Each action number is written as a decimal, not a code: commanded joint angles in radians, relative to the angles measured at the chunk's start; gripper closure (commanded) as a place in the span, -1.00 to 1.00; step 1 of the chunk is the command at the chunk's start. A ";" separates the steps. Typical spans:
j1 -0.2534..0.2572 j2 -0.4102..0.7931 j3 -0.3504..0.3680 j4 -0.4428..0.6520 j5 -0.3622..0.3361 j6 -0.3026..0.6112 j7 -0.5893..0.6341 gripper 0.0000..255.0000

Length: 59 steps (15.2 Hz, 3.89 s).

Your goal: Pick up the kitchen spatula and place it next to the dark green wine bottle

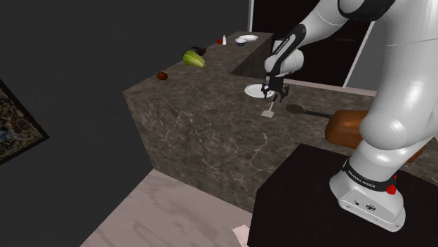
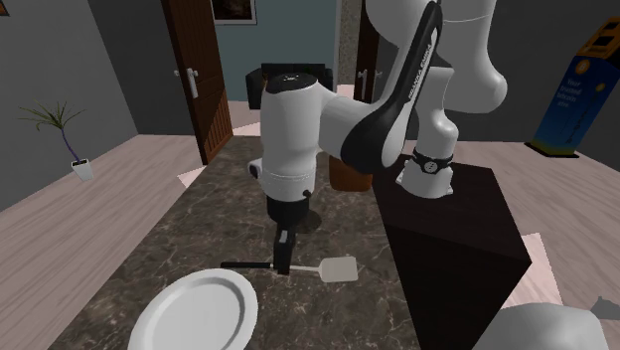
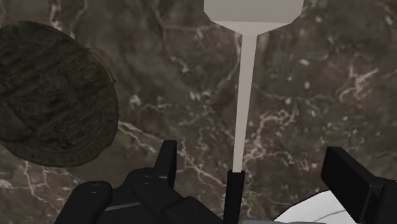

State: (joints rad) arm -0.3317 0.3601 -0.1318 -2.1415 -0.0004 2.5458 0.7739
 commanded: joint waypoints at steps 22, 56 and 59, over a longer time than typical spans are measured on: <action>-0.007 0.065 0.006 0.007 0.011 0.058 -0.003 1.00; 0.012 -0.237 -0.014 0.105 -0.034 -0.340 0.014 1.00; 0.013 -0.254 -0.015 0.125 -0.036 -0.377 0.014 1.00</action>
State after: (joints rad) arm -0.3196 0.1128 -0.1467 -2.0236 -0.0357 2.1834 0.7866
